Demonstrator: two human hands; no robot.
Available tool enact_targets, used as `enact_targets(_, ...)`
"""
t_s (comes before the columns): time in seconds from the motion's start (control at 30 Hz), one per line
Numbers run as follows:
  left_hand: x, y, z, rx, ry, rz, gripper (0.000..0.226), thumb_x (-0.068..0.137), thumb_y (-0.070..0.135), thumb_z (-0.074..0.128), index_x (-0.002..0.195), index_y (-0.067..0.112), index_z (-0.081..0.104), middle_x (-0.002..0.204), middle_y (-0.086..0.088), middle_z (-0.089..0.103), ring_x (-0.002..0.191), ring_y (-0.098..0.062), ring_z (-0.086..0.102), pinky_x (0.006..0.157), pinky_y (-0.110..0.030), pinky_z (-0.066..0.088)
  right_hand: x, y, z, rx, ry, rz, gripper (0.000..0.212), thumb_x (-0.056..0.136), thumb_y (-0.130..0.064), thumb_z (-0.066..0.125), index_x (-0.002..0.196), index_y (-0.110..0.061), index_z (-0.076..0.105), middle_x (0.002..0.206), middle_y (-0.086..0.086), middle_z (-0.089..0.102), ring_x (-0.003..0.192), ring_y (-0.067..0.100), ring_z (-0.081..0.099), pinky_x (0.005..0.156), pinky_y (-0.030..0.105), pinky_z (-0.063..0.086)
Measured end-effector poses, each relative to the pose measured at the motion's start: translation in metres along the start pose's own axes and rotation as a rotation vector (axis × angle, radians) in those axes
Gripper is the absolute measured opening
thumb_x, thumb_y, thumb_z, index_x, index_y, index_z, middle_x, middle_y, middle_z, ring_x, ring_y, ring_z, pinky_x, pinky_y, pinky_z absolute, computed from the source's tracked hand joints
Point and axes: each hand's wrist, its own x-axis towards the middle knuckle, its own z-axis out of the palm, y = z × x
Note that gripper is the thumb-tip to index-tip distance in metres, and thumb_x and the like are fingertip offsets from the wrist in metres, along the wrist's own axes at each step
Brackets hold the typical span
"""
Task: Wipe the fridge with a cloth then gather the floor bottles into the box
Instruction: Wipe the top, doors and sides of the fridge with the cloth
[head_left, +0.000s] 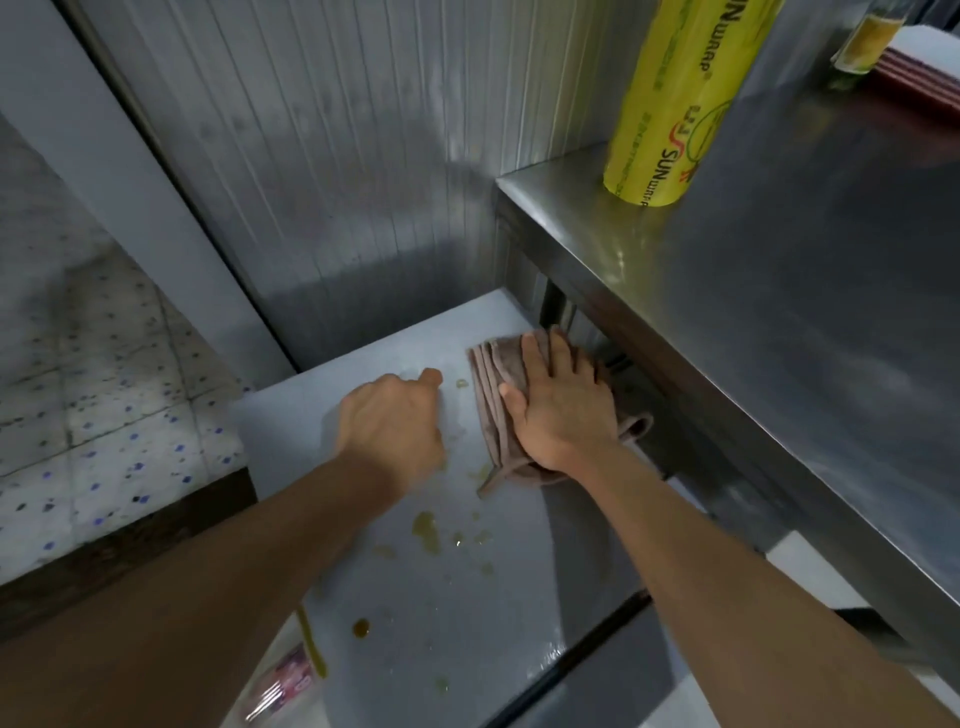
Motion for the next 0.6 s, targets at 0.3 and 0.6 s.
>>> enact_targets(0.3, 0.002, -0.014, 0.005, -0.169, -0.006, 0.009, 0.048, 0.082, 0.014, 0.047, 0.13, 0.023, 0.045, 0.106, -0.01, 0.06, 0.096, -0.03, 0.059, 0.076, -0.032, 0.043, 0.027, -0.007, -0.003, 0.006, -0.013, -0.109, 0.061, 0.098, -0.051, 0.012, 0.151, -0.027, -0.007, 0.16, 0.001, -0.009, 0.147, 0.027, -0.004, 0.117, 0.048, 0.006)
enact_targets(0.6, 0.02, -0.056, 0.006, -0.099, 0.037, -0.021, 0.051, 0.083, 0.01, 0.046, 0.133, 0.02, 0.047, 0.119, -0.007, 0.062, 0.116, -0.025, 0.051, 0.105, -0.039, 0.025, -0.013, -0.004, 0.004, -0.043, 0.007, -0.015, 0.063, 0.093, -0.06, 0.008, 0.148, -0.035, -0.009, 0.16, 0.0, -0.007, 0.146, 0.032, 0.0, 0.114, 0.055, 0.009)
